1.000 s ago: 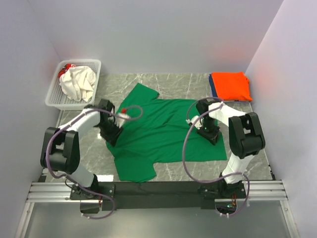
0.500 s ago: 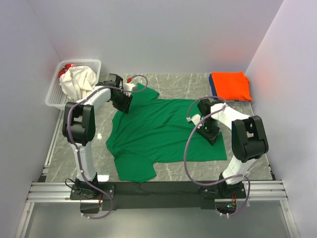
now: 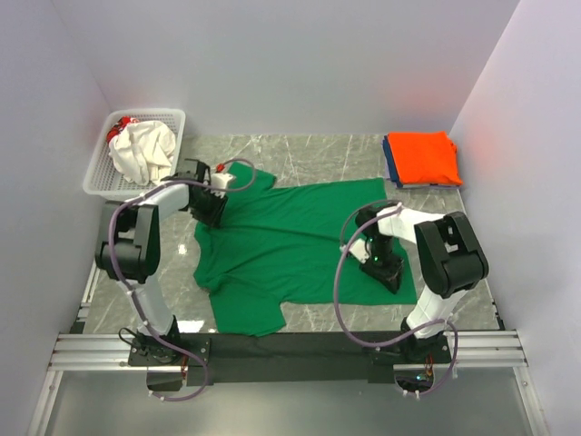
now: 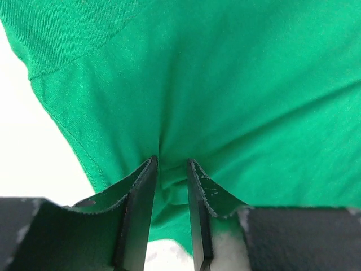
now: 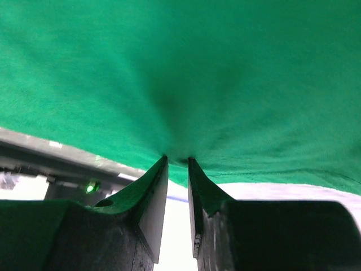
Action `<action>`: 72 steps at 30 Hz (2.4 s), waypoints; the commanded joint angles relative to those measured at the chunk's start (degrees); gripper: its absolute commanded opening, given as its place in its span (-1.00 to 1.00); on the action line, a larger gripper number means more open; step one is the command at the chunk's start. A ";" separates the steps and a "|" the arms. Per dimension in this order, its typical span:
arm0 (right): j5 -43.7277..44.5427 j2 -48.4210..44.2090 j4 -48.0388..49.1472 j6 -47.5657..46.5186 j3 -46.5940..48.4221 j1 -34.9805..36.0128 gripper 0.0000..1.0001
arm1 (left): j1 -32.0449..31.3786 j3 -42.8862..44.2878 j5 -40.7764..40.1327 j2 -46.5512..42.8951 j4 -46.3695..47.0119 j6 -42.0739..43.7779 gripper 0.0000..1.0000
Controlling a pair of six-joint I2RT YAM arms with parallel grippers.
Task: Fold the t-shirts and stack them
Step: Flatten the tshirt out
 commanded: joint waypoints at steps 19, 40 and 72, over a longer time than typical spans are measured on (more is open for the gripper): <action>-15.82 8.17 -2.64 4.81 36.44 -3.74 -0.39 | 2.80 27.94 7.18 8.81 -11.02 -2.12 0.02; -3.93 36.59 1.09 9.76 61.41 -5.68 -0.52 | 2.89 36.56 4.28 24.46 -7.42 -8.98 -0.07; -2.70 40.36 12.16 14.68 76.79 -12.45 0.09 | 2.89 47.82 14.12 26.13 8.66 -15.14 0.30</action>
